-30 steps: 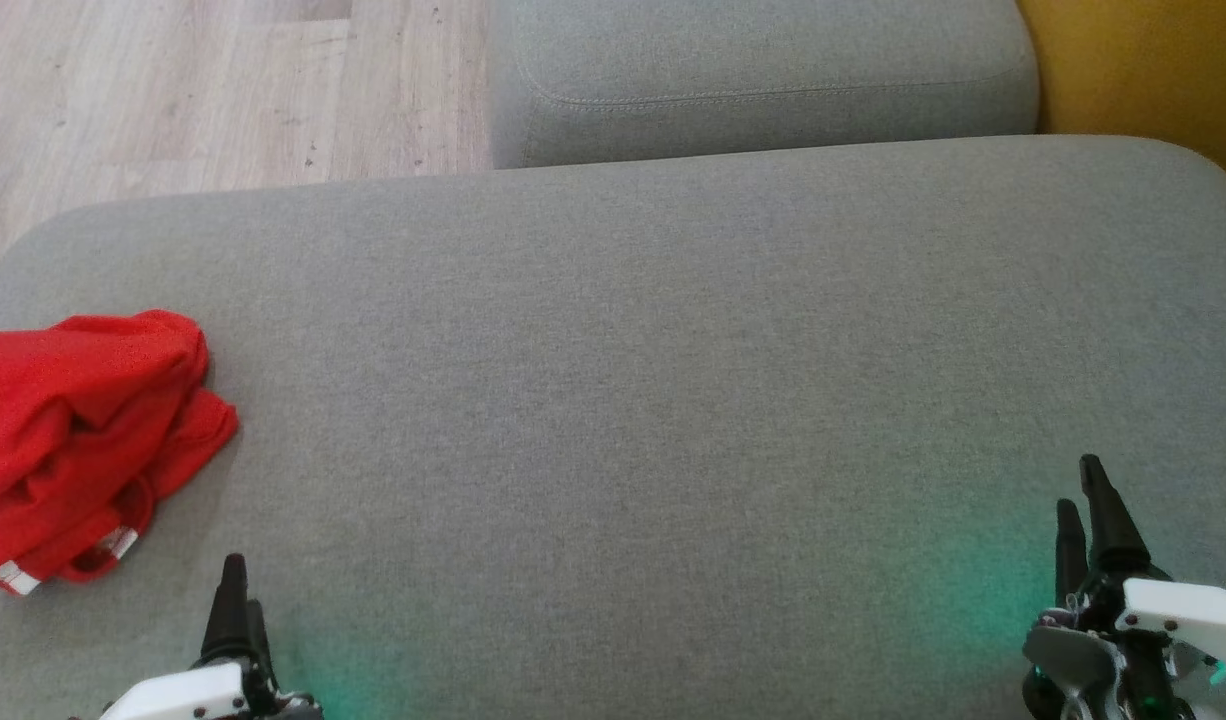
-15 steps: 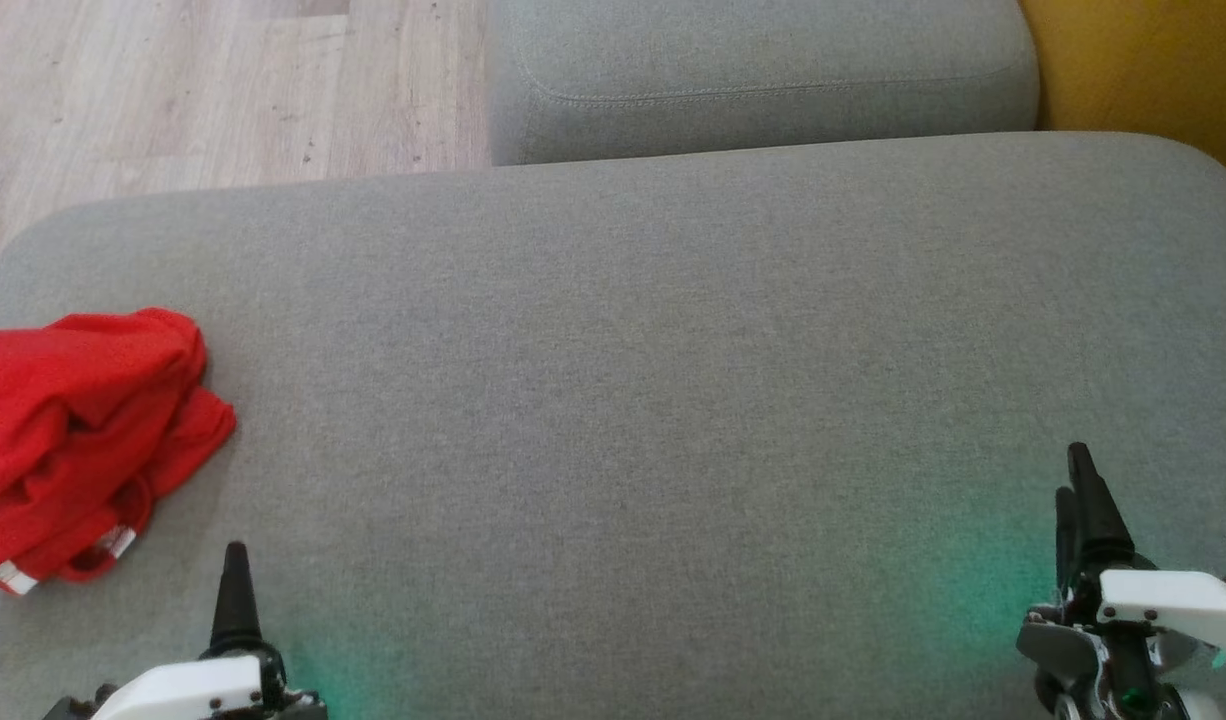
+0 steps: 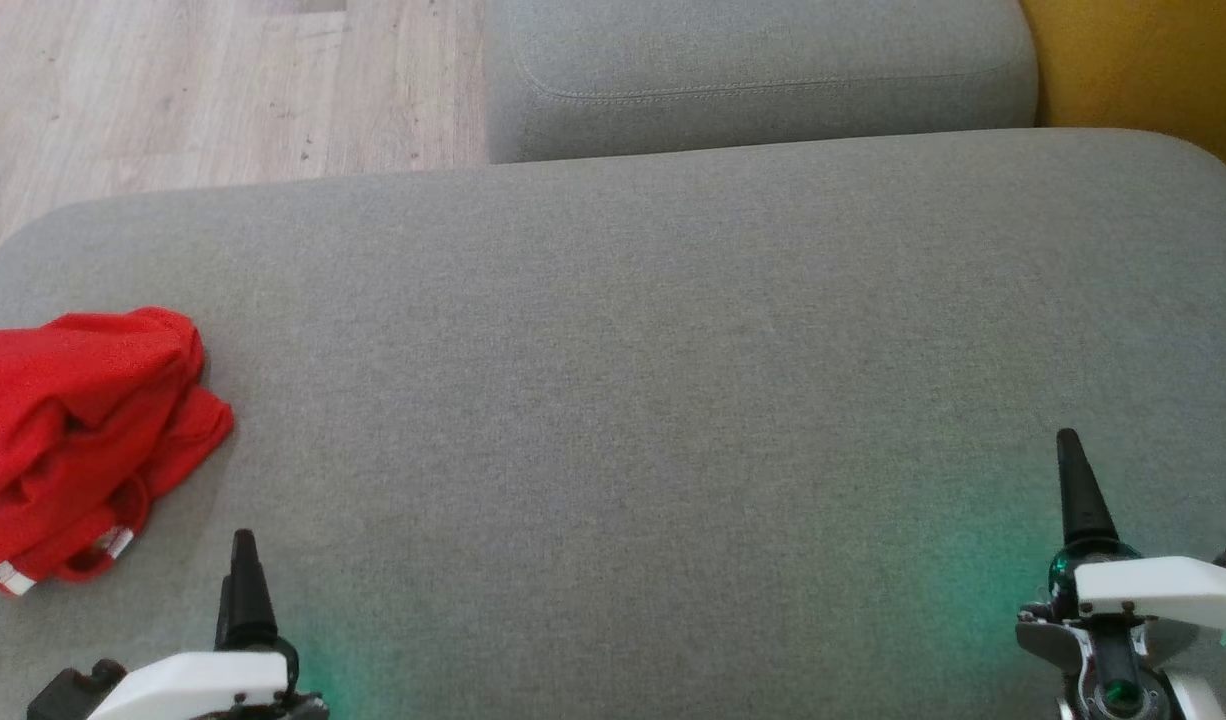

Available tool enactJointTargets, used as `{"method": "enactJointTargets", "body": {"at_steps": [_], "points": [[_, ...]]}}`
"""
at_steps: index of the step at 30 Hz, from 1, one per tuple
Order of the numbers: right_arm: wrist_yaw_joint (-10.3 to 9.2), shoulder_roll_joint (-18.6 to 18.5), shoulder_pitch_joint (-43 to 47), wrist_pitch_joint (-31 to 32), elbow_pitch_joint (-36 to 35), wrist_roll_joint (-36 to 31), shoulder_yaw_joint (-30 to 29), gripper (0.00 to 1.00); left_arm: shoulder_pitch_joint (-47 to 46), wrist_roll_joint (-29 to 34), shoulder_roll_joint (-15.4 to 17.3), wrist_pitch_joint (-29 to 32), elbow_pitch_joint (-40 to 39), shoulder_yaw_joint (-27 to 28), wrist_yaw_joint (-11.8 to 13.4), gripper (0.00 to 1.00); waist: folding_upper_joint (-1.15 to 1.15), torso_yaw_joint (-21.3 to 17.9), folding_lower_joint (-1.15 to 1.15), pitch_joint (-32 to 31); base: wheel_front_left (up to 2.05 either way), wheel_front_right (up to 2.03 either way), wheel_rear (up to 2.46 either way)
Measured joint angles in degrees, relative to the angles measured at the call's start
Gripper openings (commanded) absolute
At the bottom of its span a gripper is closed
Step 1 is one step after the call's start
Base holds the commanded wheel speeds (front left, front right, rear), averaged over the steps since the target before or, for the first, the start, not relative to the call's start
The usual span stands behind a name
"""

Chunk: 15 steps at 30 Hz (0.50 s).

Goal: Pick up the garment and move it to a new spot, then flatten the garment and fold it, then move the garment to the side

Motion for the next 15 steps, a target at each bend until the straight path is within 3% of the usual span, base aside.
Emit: {"method": "enactJointTargets", "body": {"at_steps": [15], "points": [[0.0, -1.3, -1.1, -2.1, -0.6, -10.4, 2.3, 1.0, 0.0, 12.3, 0.1, -2.1, -0.6, -0.1, 0.0, 1.0, 0.0, -0.1, 0.0, 0.4, 0.0, 0.0, 0.0]]}}
